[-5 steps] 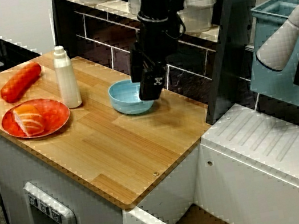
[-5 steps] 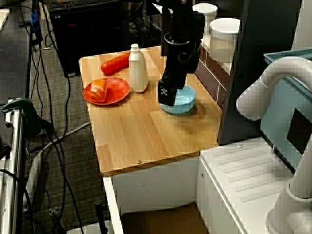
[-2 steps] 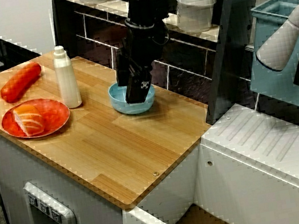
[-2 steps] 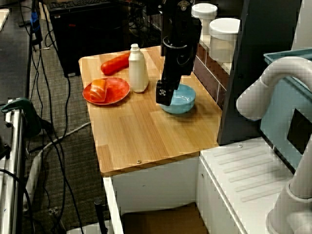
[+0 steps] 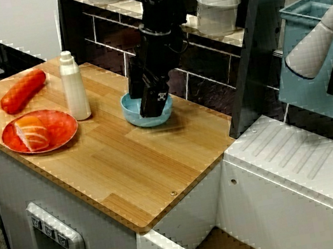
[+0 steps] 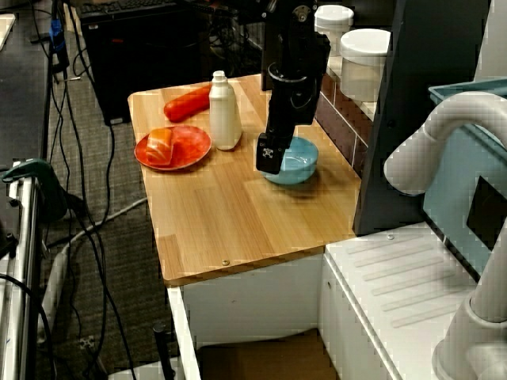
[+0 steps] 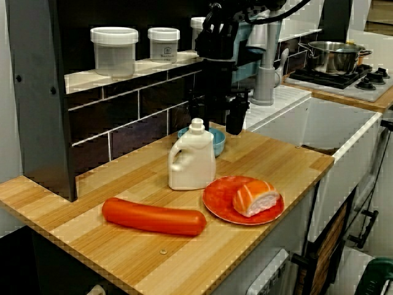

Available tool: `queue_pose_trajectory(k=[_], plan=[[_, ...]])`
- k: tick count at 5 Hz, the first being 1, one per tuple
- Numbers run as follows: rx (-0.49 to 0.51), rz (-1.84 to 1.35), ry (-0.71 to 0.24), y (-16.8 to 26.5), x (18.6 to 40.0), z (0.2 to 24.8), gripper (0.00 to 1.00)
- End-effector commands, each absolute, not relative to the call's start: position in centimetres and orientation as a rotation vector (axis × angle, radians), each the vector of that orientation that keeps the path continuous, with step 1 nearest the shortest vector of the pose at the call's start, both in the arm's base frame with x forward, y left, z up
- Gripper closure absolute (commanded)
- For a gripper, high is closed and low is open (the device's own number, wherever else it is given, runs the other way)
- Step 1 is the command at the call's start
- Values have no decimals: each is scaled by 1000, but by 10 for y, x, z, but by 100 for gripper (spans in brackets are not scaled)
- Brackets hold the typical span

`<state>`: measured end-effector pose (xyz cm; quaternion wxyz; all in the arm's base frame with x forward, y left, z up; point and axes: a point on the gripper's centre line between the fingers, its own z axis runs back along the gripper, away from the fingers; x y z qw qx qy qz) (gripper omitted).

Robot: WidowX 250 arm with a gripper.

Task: Push into sink

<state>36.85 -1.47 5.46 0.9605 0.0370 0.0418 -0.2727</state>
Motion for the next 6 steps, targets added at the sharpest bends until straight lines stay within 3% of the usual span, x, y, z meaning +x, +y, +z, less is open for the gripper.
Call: queue_pose_trajectory(k=[1, 4, 6], plan=[[79, -540, 29, -18, 374, 65, 0], [29, -535, 91, -59, 357, 31, 0], [-30, -537, 137, -118, 332, 28, 0]])
